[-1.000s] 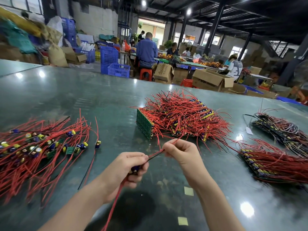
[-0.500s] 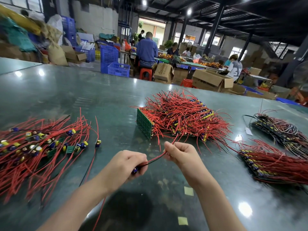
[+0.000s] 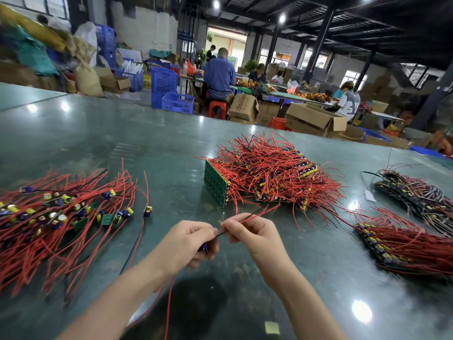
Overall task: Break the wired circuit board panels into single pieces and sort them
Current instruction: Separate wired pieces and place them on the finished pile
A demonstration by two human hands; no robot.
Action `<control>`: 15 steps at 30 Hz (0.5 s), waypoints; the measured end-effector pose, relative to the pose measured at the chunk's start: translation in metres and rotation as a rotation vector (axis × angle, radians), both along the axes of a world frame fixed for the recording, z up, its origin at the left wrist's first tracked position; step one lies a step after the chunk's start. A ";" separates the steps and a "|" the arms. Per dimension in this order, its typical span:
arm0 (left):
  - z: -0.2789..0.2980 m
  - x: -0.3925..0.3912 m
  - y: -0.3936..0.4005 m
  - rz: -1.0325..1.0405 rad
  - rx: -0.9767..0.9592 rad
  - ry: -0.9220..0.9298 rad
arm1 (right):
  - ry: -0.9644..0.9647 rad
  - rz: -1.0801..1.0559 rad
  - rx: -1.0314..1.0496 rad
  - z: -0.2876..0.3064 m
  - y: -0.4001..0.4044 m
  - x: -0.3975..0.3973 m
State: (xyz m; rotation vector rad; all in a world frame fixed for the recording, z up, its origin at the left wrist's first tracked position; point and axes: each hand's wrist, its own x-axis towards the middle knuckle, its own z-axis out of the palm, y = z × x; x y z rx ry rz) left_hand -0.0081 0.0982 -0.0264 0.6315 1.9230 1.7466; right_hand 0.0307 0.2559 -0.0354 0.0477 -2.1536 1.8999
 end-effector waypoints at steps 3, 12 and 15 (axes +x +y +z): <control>-0.001 -0.002 -0.003 0.044 -0.003 0.016 | 0.004 0.044 0.021 0.002 0.000 0.001; -0.008 -0.010 -0.007 0.062 -0.196 0.465 | -0.040 0.068 0.180 0.002 0.001 0.003; -0.013 -0.011 -0.012 0.103 -0.290 0.733 | -0.094 0.065 0.245 0.002 0.002 0.003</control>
